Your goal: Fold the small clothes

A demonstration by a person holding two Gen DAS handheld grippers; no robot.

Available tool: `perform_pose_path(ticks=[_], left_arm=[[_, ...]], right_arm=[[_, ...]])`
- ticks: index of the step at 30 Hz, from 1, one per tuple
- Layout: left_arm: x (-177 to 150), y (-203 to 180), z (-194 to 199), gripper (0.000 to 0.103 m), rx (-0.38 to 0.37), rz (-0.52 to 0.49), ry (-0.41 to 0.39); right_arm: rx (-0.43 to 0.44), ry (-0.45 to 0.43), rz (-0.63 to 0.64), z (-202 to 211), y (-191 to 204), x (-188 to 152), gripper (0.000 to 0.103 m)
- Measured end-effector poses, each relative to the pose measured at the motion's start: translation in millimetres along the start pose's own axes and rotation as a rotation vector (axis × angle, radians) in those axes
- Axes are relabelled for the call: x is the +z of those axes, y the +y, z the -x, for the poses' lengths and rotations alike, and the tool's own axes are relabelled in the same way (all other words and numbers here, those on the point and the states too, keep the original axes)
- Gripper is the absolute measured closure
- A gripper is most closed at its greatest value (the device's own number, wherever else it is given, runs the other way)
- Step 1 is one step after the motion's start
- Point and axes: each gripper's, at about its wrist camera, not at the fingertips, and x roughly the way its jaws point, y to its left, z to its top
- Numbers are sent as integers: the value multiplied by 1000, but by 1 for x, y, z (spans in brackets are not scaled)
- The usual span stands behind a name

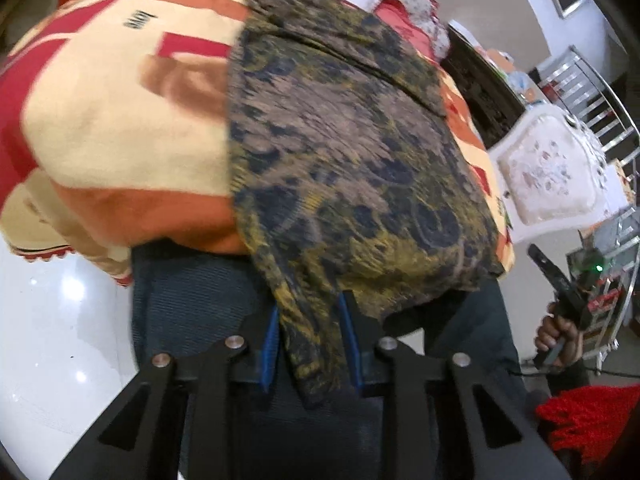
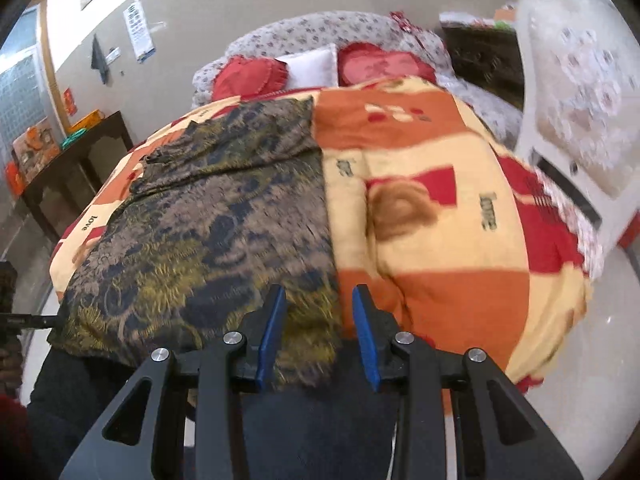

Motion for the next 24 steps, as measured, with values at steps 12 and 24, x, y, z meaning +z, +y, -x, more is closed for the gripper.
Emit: perform_pose_path(ticks=[12,24], left_arm=[[-2,-12,-9,96,136,-27,-9],[-6,-11,-5,96,141,-13,-27]], right_arm=[[165,114,-167,-34,-17,-40,67],[258,156,-320,-67,-37,-43,67]])
